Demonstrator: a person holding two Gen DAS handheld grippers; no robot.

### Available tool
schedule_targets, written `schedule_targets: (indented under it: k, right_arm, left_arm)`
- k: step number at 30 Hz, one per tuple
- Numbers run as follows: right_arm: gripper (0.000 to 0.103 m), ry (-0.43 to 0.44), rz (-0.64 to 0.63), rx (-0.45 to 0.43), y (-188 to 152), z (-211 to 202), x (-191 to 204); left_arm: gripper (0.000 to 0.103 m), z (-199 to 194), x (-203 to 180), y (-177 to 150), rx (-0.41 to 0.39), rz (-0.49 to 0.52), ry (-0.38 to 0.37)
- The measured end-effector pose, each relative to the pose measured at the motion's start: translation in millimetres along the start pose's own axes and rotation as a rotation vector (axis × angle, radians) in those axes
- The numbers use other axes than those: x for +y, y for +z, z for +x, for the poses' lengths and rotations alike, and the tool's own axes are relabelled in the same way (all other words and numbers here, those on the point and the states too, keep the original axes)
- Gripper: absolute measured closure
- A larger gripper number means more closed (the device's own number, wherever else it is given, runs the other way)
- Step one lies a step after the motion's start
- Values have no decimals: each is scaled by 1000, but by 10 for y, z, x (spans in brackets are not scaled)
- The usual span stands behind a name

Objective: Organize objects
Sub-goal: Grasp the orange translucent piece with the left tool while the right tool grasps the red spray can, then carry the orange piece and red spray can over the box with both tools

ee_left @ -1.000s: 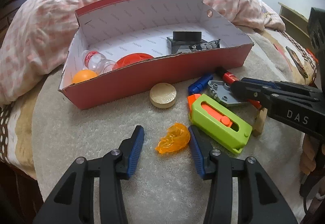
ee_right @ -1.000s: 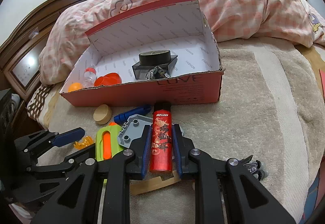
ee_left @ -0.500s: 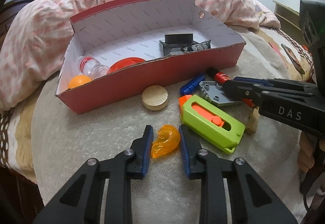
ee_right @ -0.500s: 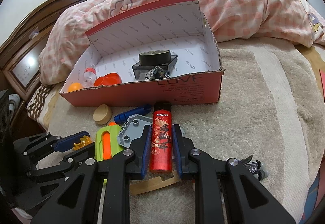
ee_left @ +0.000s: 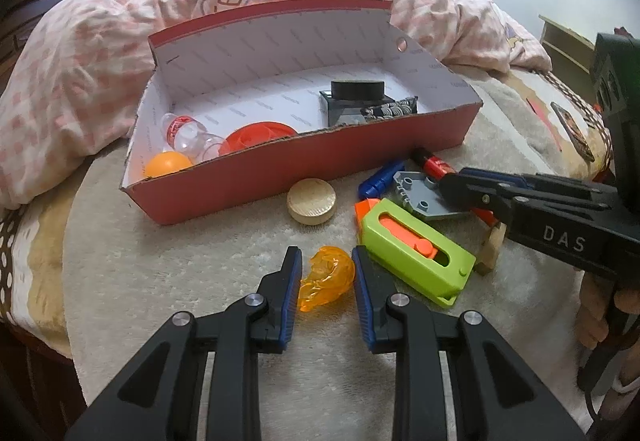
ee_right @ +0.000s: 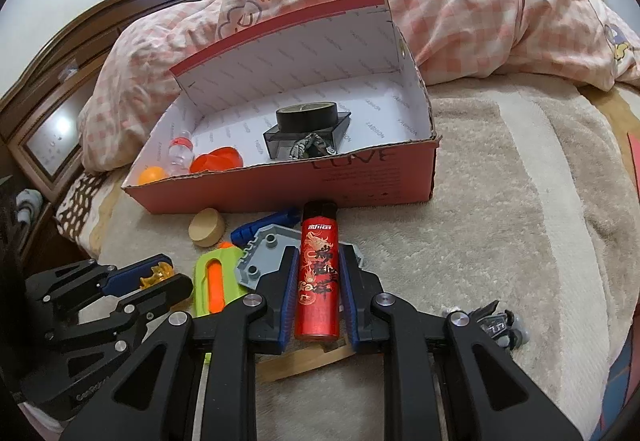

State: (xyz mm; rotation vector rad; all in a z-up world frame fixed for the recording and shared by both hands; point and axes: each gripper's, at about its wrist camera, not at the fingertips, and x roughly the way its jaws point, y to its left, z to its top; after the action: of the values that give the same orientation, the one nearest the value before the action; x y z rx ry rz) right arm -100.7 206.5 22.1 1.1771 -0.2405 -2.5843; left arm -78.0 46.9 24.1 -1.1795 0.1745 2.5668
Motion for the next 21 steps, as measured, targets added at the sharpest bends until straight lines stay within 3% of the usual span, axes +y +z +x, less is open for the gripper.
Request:
schedule_targets:
  k: [21]
  right_arm:
    - [82,86,-18,-39,58,-292,234]
  left_arm:
    - [78,-241,133,150,-64,-49,0]
